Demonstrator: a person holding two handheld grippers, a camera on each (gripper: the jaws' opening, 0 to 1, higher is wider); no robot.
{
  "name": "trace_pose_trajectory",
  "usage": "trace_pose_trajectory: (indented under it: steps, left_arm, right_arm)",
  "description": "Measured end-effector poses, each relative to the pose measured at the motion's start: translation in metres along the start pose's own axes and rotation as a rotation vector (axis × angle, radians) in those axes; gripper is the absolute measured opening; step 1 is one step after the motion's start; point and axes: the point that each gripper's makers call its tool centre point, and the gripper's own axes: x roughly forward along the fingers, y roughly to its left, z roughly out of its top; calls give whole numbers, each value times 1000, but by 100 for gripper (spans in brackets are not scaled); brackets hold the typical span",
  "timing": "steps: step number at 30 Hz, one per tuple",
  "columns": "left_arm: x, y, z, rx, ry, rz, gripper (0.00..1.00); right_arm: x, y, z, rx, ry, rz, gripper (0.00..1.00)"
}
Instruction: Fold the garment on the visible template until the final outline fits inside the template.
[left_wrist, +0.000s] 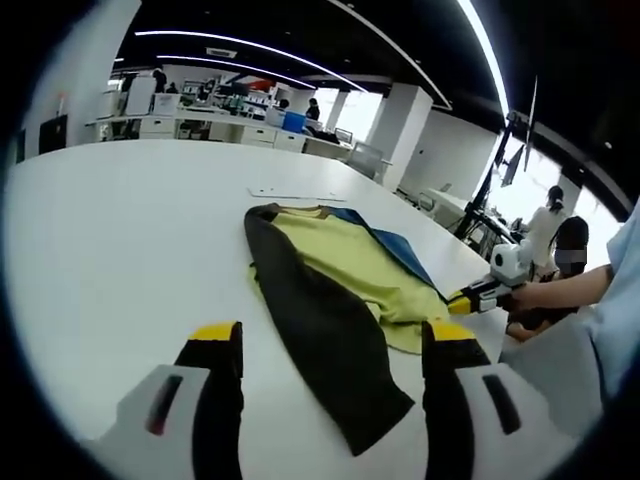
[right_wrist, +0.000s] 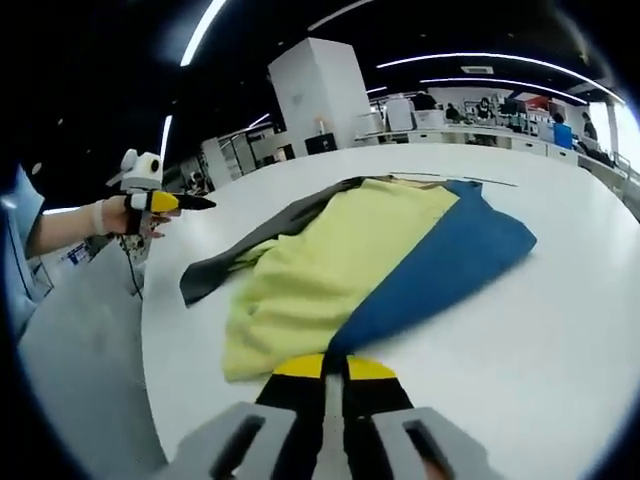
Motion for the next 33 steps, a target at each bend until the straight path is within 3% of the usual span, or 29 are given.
trace_pose_trajectory:
  steps: [9, 14, 23, 33]
  left_arm:
    - [-2, 1, -1, -14, -8, 2, 68]
    - [-2, -2, 0, -14, -16, -2, 68]
    - [-2, -6, 3, 11, -19, -8, 69]
    - [2, -7, 14, 46, -16, -21, 68]
  right_arm:
    - [3, 9, 49, 40, -61, 52, 0]
    - [1, 9, 64, 40, -62, 70, 0]
    - [-43, -7, 54, 42, -41, 33, 0]
    - [-105, -49, 53, 72, -22, -68, 0]
